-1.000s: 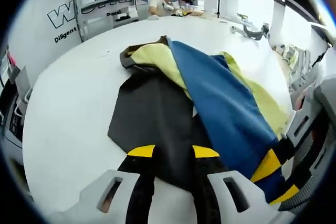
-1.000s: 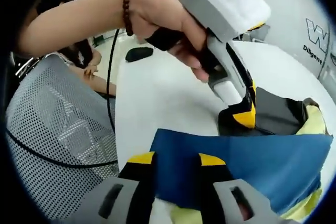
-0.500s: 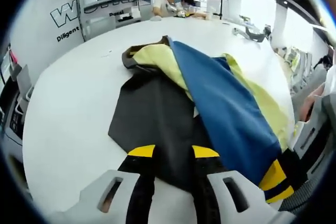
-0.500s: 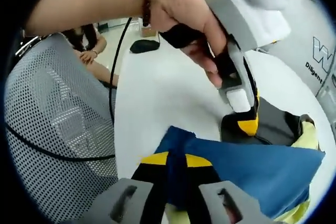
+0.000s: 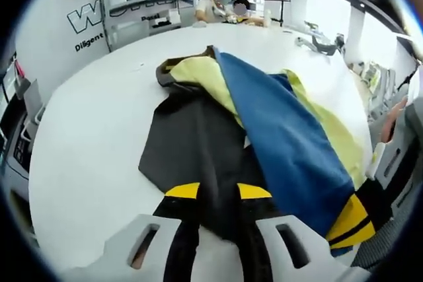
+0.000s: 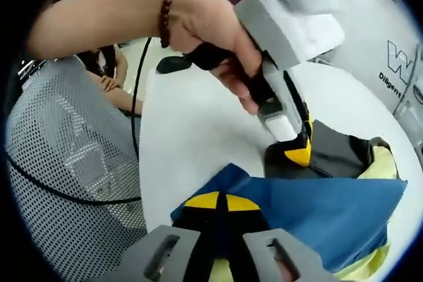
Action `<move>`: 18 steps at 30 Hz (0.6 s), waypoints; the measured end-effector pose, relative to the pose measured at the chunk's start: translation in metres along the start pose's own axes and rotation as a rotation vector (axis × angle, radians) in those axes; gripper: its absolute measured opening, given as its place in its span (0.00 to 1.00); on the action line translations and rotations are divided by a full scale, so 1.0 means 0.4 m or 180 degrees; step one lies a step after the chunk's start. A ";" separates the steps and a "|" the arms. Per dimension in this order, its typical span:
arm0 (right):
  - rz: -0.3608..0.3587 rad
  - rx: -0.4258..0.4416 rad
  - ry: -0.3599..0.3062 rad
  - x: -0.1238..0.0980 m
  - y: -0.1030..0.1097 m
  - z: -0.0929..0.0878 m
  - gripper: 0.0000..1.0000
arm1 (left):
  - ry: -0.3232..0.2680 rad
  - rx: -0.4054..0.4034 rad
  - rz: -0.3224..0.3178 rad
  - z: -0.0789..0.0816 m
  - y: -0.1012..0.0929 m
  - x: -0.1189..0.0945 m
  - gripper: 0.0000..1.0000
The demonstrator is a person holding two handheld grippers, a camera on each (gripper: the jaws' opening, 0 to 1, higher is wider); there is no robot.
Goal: Fold the garment on the visible template until the final outline fits inside the template.
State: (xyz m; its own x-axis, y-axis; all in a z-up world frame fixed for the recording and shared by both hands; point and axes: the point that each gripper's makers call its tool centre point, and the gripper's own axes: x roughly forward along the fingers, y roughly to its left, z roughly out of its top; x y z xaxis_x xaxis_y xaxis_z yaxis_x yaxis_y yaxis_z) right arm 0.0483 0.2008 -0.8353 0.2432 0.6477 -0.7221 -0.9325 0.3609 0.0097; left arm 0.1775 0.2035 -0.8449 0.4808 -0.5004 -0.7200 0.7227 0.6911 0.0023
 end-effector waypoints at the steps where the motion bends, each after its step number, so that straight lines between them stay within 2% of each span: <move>1: 0.0006 0.0069 -0.0043 -0.004 -0.004 0.006 0.00 | 0.0006 -0.0003 -0.0017 0.000 -0.004 0.001 0.10; 4: -0.0115 0.0147 -0.0116 -0.030 -0.044 0.020 0.00 | 0.0013 0.0009 -0.0009 0.000 -0.007 0.000 0.09; 6: -0.0159 0.0242 -0.0151 -0.043 -0.062 0.024 0.00 | 0.0010 -0.0009 0.0005 0.000 -0.005 -0.001 0.04; 9: -0.0282 0.0375 -0.0217 -0.072 -0.102 0.030 0.00 | 0.0006 -0.0064 0.0027 -0.002 -0.002 -0.002 0.03; 14: -0.0495 0.0551 -0.0346 -0.124 -0.162 0.044 0.00 | 0.0045 0.0020 0.0247 -0.004 0.002 -0.008 0.02; 18: -0.0691 0.0626 -0.0435 -0.173 -0.220 0.049 0.00 | 0.0050 -0.0110 0.0252 -0.008 0.003 -0.013 0.02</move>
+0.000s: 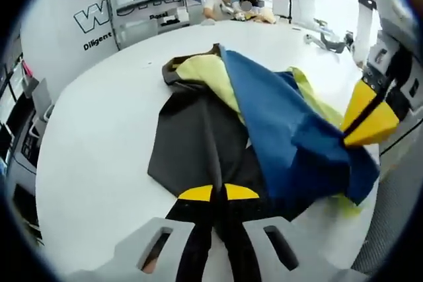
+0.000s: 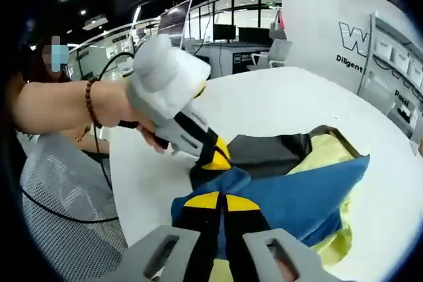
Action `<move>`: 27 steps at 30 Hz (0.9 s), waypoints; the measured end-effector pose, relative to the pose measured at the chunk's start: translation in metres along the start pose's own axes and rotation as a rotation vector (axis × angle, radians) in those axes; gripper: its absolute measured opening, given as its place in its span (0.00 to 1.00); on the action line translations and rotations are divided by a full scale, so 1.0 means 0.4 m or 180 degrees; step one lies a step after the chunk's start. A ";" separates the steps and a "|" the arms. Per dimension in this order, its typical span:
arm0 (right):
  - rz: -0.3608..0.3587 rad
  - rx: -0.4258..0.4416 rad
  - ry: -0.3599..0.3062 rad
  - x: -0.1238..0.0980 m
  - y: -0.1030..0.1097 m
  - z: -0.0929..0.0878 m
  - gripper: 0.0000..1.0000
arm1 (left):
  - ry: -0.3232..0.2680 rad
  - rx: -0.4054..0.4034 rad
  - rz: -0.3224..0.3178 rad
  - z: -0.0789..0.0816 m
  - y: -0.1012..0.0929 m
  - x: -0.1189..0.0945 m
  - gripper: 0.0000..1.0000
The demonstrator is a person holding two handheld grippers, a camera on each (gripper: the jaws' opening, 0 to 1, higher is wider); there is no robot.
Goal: Fold the garment on the visible template until the final outline fits inside the template.
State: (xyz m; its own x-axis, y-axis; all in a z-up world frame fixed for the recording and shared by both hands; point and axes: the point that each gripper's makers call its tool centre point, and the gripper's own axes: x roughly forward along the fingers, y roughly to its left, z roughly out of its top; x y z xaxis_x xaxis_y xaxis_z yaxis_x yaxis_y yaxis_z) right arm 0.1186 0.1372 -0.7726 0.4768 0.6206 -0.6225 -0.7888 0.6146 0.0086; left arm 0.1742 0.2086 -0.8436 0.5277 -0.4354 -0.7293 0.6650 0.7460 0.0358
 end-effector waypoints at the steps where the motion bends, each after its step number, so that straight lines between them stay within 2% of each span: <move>1: -0.0034 0.0047 -0.0023 -0.011 -0.018 0.004 0.00 | 0.0010 -0.0084 0.0004 -0.004 0.004 -0.004 0.02; 4: -0.0129 0.0101 -0.0065 -0.033 -0.059 0.010 0.00 | 0.0024 -0.0181 0.0020 -0.011 0.011 -0.013 0.02; 13: -0.0416 0.0210 -0.0168 -0.083 -0.170 0.022 0.00 | 0.0069 -0.0148 0.0149 -0.028 0.032 -0.040 0.02; 18: -0.0520 0.0223 -0.0193 -0.104 -0.215 0.021 0.00 | 0.0066 -0.0348 0.0251 -0.036 0.057 -0.050 0.02; 22: -0.0609 0.0237 -0.0198 -0.122 -0.248 0.015 0.00 | 0.0085 -0.0312 0.0287 -0.037 0.061 -0.052 0.02; 25: -0.0617 0.0238 -0.0195 -0.124 -0.251 0.013 0.00 | 0.0086 -0.0304 0.0291 -0.037 0.061 -0.052 0.02; 27: -0.0685 0.0292 -0.0195 -0.138 -0.277 0.002 0.00 | 0.0092 -0.0309 0.0309 -0.040 0.065 -0.055 0.02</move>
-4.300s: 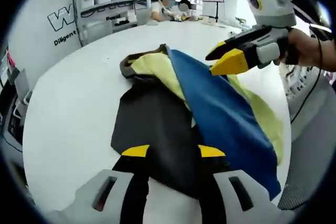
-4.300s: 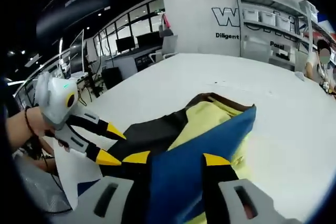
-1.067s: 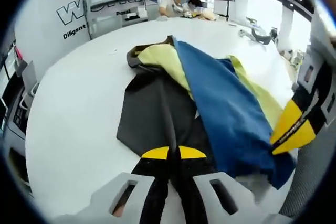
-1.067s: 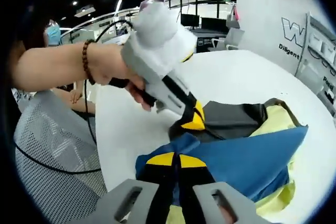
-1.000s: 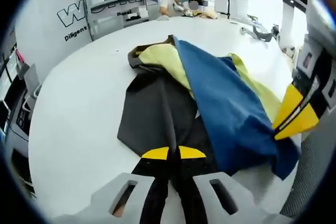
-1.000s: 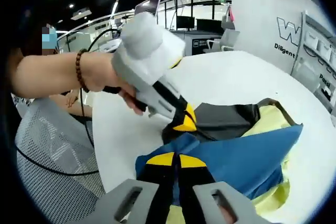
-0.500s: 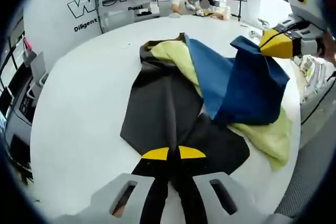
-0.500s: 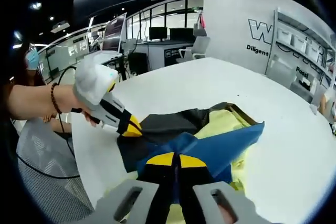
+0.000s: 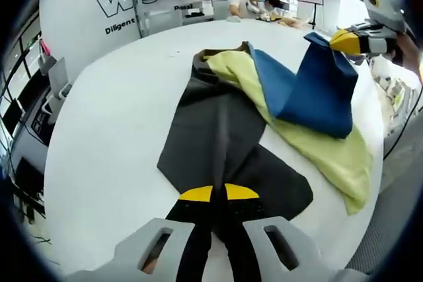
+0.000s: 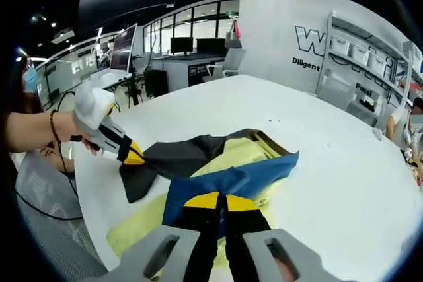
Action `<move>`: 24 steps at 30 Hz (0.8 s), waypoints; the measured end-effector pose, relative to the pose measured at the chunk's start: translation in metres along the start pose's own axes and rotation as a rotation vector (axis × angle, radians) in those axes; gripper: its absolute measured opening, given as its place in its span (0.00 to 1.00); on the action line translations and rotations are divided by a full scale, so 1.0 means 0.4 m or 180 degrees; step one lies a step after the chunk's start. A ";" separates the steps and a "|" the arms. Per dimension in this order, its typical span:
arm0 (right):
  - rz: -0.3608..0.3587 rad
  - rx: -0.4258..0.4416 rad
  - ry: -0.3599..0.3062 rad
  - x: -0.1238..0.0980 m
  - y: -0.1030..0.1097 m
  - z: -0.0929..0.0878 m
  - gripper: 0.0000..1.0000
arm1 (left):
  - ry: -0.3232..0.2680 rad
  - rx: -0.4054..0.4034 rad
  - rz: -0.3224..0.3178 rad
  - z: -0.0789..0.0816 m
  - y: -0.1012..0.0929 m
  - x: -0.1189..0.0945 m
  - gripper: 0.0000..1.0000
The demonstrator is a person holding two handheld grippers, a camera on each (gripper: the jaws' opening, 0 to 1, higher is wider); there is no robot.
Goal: Fold the garment on the visible template until the final outline fits inside the template.
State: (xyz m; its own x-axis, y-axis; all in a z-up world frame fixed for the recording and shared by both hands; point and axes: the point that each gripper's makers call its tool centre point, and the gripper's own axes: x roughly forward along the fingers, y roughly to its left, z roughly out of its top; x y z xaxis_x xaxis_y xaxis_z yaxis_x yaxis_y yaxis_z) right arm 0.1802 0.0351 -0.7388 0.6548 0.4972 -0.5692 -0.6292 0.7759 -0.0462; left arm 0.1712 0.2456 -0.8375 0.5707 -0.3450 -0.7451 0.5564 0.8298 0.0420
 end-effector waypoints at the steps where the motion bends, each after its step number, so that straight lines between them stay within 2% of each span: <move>1: -0.0035 0.0026 0.0002 -0.004 -0.015 -0.004 0.00 | 0.0003 -0.0002 0.0009 -0.001 0.002 -0.001 0.02; 8: -0.0125 0.0053 0.0007 -0.012 -0.044 -0.013 0.00 | 0.0004 -0.0073 0.0046 -0.008 0.006 -0.007 0.02; 19: -0.0461 0.0112 0.0043 -0.053 -0.170 -0.031 0.00 | 0.0035 -0.0079 0.0074 -0.025 0.005 -0.014 0.02; 24: -0.0560 0.0164 0.0083 -0.064 -0.202 -0.049 0.00 | 0.0065 -0.0154 0.0165 -0.038 0.032 -0.021 0.02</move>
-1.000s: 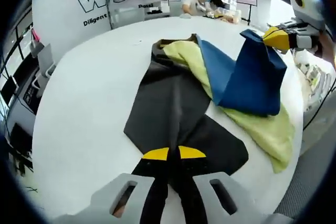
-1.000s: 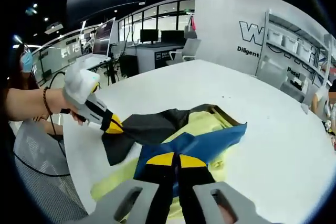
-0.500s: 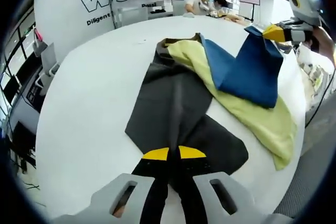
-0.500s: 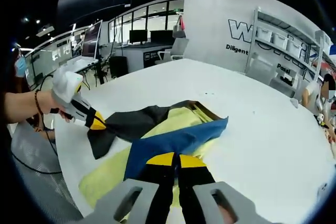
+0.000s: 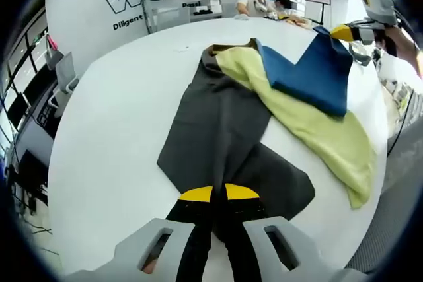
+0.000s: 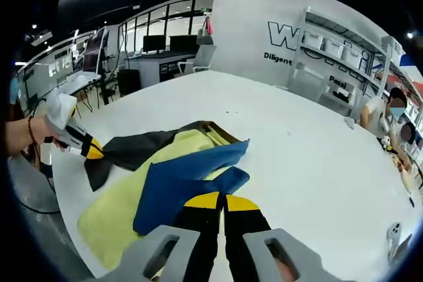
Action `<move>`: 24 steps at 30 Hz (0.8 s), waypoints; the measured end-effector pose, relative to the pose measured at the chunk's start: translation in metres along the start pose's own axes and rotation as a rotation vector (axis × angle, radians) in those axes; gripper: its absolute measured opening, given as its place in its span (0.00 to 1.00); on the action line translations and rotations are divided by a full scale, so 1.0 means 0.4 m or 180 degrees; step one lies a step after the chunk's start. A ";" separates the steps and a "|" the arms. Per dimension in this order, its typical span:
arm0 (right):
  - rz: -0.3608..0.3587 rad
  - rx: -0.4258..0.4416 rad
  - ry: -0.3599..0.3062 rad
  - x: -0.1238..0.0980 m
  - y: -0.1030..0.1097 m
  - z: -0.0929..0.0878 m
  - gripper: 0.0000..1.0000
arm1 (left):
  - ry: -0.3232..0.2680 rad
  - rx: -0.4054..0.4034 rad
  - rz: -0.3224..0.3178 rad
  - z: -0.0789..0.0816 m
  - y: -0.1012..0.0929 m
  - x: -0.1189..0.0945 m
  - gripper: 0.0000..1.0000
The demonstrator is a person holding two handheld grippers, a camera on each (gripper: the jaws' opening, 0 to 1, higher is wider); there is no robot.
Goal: Fold the garment on the visible template until the final outline fits inside the template.
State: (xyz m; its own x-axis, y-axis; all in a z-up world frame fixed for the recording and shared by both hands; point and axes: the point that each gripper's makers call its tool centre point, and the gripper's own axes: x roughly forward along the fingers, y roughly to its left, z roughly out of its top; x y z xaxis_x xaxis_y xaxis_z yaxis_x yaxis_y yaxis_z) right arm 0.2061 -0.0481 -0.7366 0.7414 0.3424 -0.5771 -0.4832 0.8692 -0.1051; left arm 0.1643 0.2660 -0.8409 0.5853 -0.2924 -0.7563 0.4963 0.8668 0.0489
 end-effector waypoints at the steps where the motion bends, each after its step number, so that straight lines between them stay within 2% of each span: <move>1: -0.0009 0.0007 0.0007 0.000 -0.002 -0.002 0.00 | -0.0010 -0.0033 0.0011 -0.001 0.005 -0.003 0.02; 14: -0.0080 0.0052 0.0027 -0.004 -0.020 -0.012 0.00 | -0.0002 -0.0111 0.0149 -0.014 0.042 -0.012 0.02; 16: -0.0098 0.0070 0.0030 -0.003 -0.024 -0.015 0.00 | 0.0049 -0.0199 0.0210 -0.023 0.056 -0.014 0.02; 20: -0.0096 0.0101 0.0030 -0.001 -0.020 -0.016 0.00 | 0.0013 -0.0329 0.0339 -0.026 0.079 -0.022 0.02; 24: -0.0082 0.0089 0.0037 0.002 -0.013 -0.017 0.00 | -0.0043 -0.0593 0.0409 -0.034 0.103 -0.031 0.02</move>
State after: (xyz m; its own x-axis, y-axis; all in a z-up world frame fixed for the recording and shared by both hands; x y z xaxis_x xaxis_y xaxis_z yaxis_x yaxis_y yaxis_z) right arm 0.2060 -0.0550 -0.7419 0.7479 0.3158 -0.5838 -0.4507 0.8873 -0.0975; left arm 0.1687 0.3109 -0.8384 0.6452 -0.1790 -0.7427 0.2907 0.9566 0.0220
